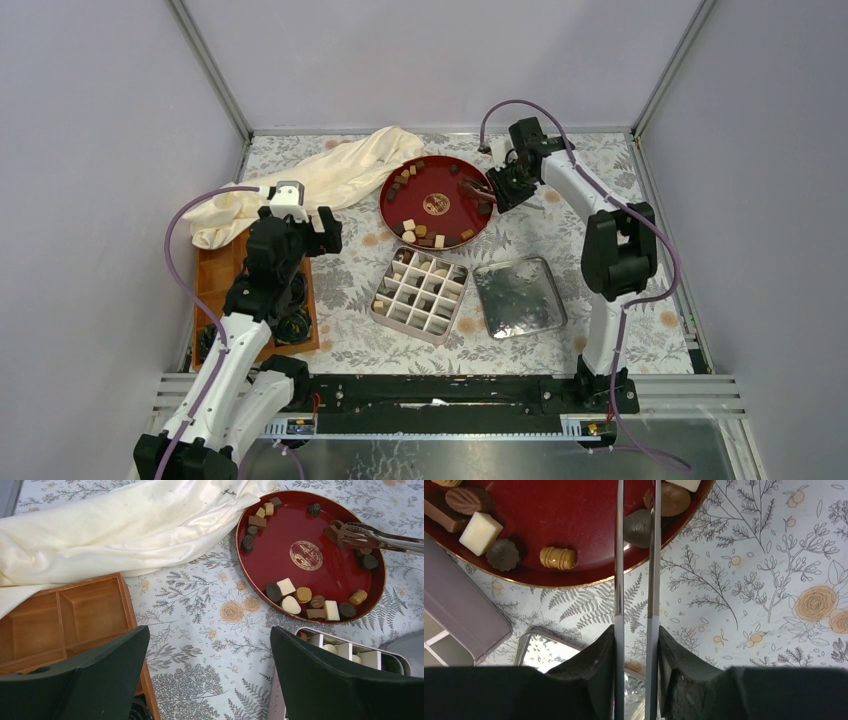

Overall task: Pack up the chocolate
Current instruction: Pick up the fake chocolate from the plate, then place the fake chocolate in the packing box, then pick up the fake chocolate from the plate, then place the fake chocolate in the packing box.

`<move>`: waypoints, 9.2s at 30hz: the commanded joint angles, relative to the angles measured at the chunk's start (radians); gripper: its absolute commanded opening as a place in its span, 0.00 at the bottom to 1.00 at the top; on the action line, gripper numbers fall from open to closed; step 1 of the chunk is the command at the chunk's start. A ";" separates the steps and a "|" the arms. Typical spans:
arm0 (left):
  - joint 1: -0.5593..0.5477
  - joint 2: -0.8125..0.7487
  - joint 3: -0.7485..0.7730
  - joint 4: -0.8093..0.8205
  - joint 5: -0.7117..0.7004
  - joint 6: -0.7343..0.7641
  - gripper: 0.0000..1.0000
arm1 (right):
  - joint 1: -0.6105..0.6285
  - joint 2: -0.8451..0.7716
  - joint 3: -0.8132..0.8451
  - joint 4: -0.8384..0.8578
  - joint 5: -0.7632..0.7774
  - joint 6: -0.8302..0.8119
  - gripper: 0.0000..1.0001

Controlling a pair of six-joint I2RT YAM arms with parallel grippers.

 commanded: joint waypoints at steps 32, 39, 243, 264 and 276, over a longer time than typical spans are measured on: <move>-0.006 -0.027 -0.009 0.027 0.000 0.010 0.99 | 0.041 -0.545 -0.340 0.061 -0.530 -0.250 0.04; -0.006 -0.030 -0.010 0.027 -0.036 0.016 0.99 | 0.111 -0.613 -0.363 -0.035 -0.592 -0.369 0.04; -0.006 -0.044 -0.030 0.052 0.025 0.022 0.99 | 0.048 -0.751 -0.610 0.045 -0.771 -0.363 0.03; -0.005 -0.040 -0.029 0.052 0.049 0.022 0.99 | 0.171 -0.721 -0.723 0.037 -0.628 -0.572 0.07; -0.006 -0.037 -0.030 0.053 0.049 0.022 0.99 | 0.272 -0.674 -0.748 0.040 -0.474 -0.647 0.12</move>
